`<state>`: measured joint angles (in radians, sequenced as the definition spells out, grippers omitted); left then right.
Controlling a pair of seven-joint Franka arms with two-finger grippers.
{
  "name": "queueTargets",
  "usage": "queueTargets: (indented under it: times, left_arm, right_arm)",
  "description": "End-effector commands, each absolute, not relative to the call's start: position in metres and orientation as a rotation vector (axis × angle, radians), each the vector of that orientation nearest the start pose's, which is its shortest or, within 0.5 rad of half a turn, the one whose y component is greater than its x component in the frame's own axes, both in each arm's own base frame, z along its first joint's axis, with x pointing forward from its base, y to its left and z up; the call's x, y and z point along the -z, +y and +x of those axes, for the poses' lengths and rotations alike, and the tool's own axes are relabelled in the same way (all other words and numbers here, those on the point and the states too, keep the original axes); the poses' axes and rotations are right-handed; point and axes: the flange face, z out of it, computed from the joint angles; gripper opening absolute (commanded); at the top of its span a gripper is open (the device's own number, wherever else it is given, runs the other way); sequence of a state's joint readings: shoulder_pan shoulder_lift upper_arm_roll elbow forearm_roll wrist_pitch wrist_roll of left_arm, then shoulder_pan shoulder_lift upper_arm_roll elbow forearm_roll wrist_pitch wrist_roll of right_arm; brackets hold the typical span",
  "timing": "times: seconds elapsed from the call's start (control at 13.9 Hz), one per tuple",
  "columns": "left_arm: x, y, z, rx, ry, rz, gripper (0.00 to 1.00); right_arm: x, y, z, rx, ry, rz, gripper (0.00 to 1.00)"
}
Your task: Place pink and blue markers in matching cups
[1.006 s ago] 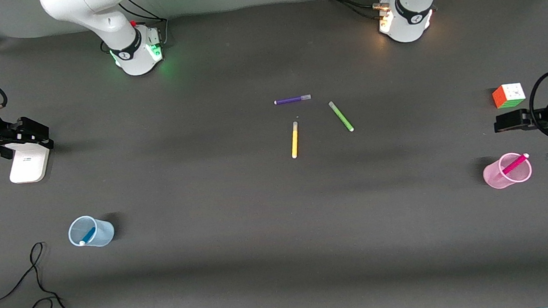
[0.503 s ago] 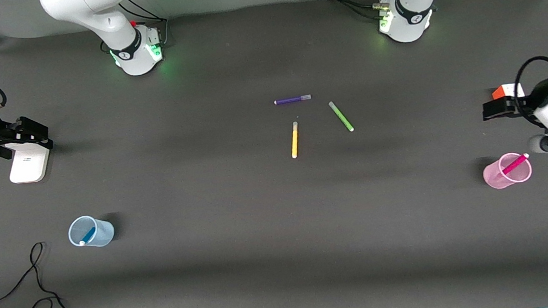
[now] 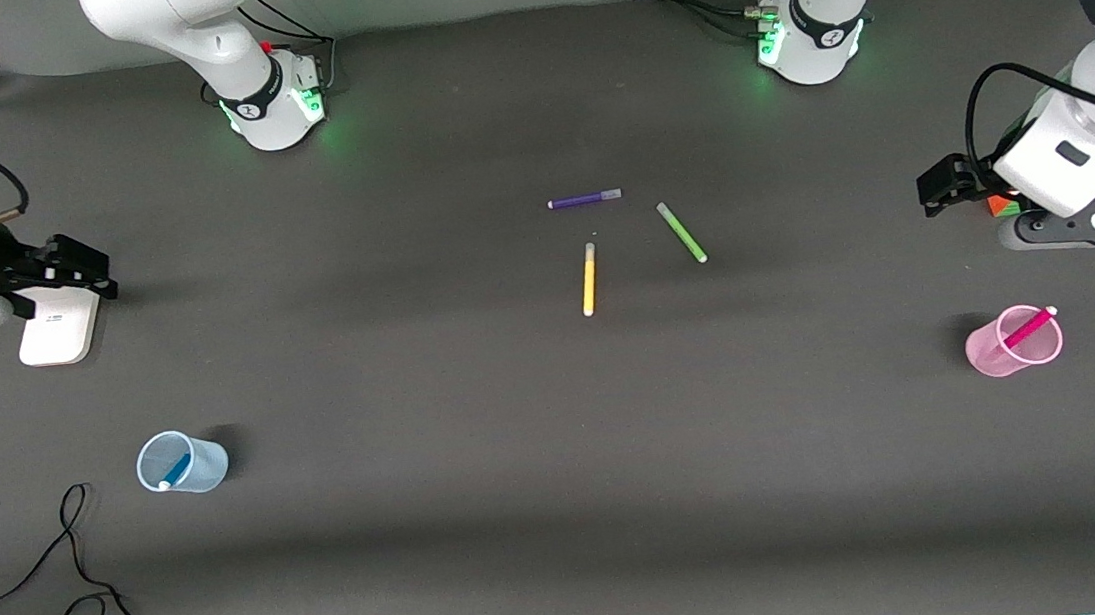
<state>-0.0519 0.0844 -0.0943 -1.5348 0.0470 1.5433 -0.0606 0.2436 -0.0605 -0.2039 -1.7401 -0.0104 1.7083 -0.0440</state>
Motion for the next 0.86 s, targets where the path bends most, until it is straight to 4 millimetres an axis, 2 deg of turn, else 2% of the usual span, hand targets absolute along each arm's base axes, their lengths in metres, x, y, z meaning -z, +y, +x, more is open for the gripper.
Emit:
queueTargets:
  times: [0.0, 0.14, 0.43, 0.79]
  left_arm:
    - [-0.602, -0.074, 0.568, -0.067, 0.153, -3.103, 1.00]
    - [-0.596, -0.069, 0.573, -0.095, 0.148, -3.100, 1.00]
    - [-0.599, -0.069, 0.576, -0.077, 0.145, -3.104, 1.00]
    - [-0.601, -0.067, 0.582, -0.070, 0.138, -3.108, 1.00]
  right_arm:
    - [-0.593, 0.027, 0.550, 0.065, -0.084, -3.109, 1.00]
    - [-0.594, 0.028, 0.551, 0.067, -0.097, -3.102, 1.00]
    - [-0.582, 0.027, 0.557, 0.037, -0.094, -3.107, 1.00]
    - [-0.584, 0.024, 0.559, 0.044, -0.090, -3.108, 1.00]
